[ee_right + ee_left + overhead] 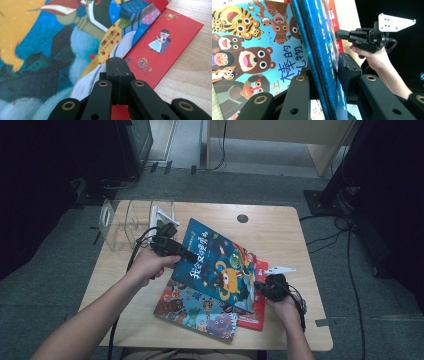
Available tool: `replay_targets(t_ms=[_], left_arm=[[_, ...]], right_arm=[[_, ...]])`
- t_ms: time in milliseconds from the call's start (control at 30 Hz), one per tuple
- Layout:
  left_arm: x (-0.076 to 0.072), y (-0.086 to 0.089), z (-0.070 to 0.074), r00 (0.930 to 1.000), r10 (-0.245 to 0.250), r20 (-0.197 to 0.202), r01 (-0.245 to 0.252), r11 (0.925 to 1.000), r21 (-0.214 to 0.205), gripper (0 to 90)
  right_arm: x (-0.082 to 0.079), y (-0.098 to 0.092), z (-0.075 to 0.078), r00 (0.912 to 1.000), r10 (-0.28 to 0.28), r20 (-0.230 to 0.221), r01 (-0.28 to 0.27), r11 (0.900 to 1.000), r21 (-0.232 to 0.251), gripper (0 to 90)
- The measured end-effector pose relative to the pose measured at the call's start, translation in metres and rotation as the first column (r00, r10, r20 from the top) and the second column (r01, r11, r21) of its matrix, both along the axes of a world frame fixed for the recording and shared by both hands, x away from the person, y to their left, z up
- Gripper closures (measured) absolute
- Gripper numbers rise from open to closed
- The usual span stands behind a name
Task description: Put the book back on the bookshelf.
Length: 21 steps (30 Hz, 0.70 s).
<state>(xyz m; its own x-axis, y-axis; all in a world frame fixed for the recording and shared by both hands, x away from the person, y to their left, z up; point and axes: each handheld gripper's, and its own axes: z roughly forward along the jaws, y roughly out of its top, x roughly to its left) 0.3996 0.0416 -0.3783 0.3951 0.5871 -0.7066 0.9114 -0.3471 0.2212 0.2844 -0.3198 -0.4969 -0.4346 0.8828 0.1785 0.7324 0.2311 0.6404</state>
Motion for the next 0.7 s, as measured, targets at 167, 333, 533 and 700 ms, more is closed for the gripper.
replay_targets(t_ms=[167, 333, 533, 700], left_arm=[[0.002, -0.003, 0.005, 1.0000, 0.005, -0.008, -0.005, 0.9999, 0.014, 73.2], [0.004, -0.009, 0.011, 1.0000, 0.002, -0.007, -0.002, 0.9996, 0.030, 71.9], [0.008, -0.017, 0.014, 0.9997, 0.009, -0.024, -0.009, 0.9999, 0.012, 71.6], [0.009, -0.019, 0.018, 0.9998, 0.005, -0.018, -0.004, 0.9998, 0.021, 73.7]], right_arm=[[0.005, -0.002, -0.001, 1.0000, 0.000, -0.002, 0.000, 0.9998, 0.021, 90.0], [0.007, -0.001, -0.001, 1.0000, 0.010, 0.000, -0.010, 0.9998, 0.020, 90.0], [0.010, 0.001, 0.000, 1.0000, 0.006, 0.001, -0.006, 0.9995, 0.031, 90.0], [0.011, 0.001, 0.000, 0.9999, 0.013, -0.001, -0.013, 0.9990, 0.043, 90.0]])
